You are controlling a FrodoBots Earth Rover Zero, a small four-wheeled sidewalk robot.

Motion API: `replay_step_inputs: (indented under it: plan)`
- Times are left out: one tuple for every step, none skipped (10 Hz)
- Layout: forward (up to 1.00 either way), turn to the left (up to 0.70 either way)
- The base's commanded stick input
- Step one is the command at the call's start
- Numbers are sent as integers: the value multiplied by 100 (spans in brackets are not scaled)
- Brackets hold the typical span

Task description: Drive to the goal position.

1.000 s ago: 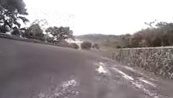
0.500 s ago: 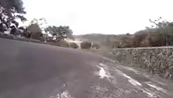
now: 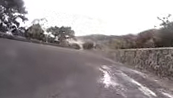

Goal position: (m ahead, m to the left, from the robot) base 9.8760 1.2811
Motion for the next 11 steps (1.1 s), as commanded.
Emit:
replay_step_inputs:
  plan:
    - [100,0]
    - [100,0]
    - [100,0]
    - [100,0]
    - [100,0]
    - [100,0]
    - [100,0]
    - [100,0]
    - [100,0]
    - [100,0]
    - [100,0]
